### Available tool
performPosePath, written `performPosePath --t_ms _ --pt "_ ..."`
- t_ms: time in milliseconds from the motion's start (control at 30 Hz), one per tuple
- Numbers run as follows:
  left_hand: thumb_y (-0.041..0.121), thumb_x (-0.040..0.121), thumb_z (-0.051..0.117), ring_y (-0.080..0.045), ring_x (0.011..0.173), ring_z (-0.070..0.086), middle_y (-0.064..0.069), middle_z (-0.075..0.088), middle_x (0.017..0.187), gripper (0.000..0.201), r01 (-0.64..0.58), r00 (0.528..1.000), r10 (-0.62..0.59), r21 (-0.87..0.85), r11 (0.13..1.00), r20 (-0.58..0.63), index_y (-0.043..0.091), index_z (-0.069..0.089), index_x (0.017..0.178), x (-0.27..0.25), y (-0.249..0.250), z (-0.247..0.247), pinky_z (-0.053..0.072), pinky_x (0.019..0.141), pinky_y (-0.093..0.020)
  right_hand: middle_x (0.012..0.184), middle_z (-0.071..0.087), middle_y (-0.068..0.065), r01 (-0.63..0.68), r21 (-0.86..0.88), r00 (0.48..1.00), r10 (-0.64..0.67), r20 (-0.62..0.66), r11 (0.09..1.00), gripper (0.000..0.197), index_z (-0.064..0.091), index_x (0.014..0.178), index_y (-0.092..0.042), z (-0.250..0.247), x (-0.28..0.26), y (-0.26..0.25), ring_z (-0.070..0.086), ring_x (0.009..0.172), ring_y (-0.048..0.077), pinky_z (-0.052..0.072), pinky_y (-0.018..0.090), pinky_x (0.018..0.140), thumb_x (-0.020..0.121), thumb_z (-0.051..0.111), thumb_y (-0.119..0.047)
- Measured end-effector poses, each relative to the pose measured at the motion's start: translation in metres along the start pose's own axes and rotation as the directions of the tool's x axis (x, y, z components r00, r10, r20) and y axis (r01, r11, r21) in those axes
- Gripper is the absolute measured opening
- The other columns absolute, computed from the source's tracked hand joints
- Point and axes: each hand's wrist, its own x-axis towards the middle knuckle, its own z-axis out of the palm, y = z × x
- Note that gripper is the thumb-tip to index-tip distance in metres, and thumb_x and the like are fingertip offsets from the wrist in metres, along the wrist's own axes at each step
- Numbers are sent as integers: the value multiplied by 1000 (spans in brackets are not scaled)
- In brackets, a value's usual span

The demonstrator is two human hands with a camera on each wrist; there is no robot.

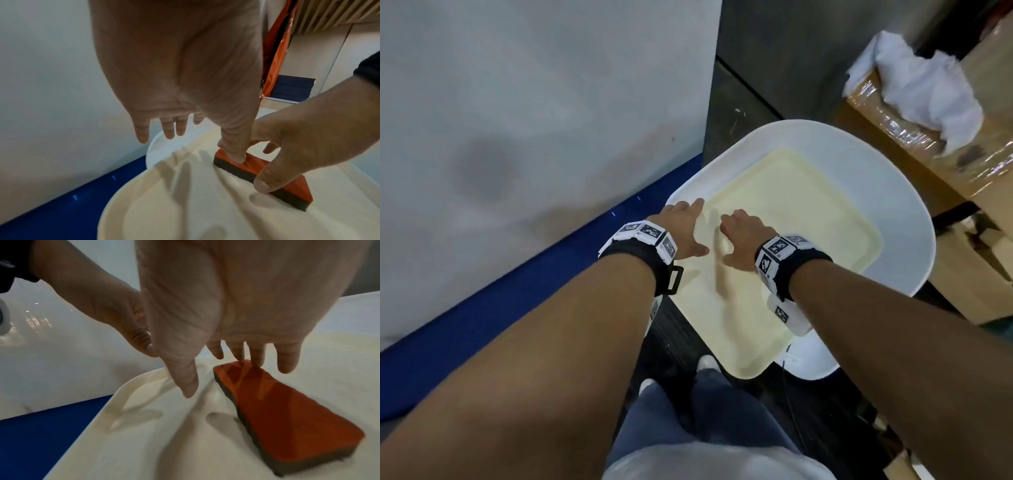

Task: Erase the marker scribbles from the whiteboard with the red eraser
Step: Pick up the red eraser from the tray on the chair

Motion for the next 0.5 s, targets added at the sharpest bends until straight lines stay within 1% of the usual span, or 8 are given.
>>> performPosePath --t_ms 33,100,133,200,233,300,400,500 --pt "49 88 65 -27 141 30 -4 27 156 92 3 1000 -3 4 1000 26 23 7 155 1 5 0 44 102 -46 132 38 2 -14 -14 1000 14 -4 1000 52 41 128 -21 0 -3 3 44 118 28 38 38 75 83 67 -28" --pt "49 88 65 -25 140 31 -3 28 156 92 -3 999 2 11 1000 37 23 7 155 9 11 5 45 98 -45 135 36 -1 -39 -39 999 38 -24 998 56 40 131 -26 2 -6 10 47 113 29 38 37 72 81 65 -19" --pt "49 88 65 -25 140 32 -3 28 156 92 -12 999 11 17 1000 48 23 7 155 12 14 8 45 98 -45 134 37 0 -60 -57 998 59 -23 997 60 37 133 -25 4 -7 11 48 111 30 39 38 72 81 65 -15" --pt "47 89 64 -25 139 32 -3 29 155 91 -21 998 20 16 1000 66 22 8 155 17 20 14 45 98 -45 130 40 7 -120 -75 993 118 -28 990 67 31 137 -18 4 -8 13 50 107 32 40 39 71 80 66 -11" --pt "46 89 65 -25 139 33 -3 30 155 90 -29 997 28 15 999 67 22 9 155 20 22 16 44 97 -45 126 42 9 -143 -79 989 141 -34 987 70 30 137 -15 4 -7 13 51 105 32 40 39 70 79 68 -10" --pt "44 88 66 -25 136 36 -3 34 151 87 -44 998 43 22 999 48 22 12 154 24 25 20 44 92 -43 121 44 12 -166 -73 986 163 -43 983 73 28 138 -13 4 -7 14 52 105 32 41 38 69 78 70 -8" --pt "40 86 69 -25 133 39 -3 38 147 90 -67 997 67 6 998 33 22 13 154 30 26 25 44 89 -41 123 44 11 -150 -31 988 149 -33 988 73 29 138 -12 3 -6 16 49 109 31 43 38 72 78 70 -8" --pt "32 82 72 -26 130 41 -3 39 144 92 -93 996 93 -10 996 8 23 14 153 34 26 26 47 96 -46 123 46 10 -58 -24 996 57 -64 998 57 38 129 -9 2 -2 16 49 110 29 41 35 76 83 70 -20"
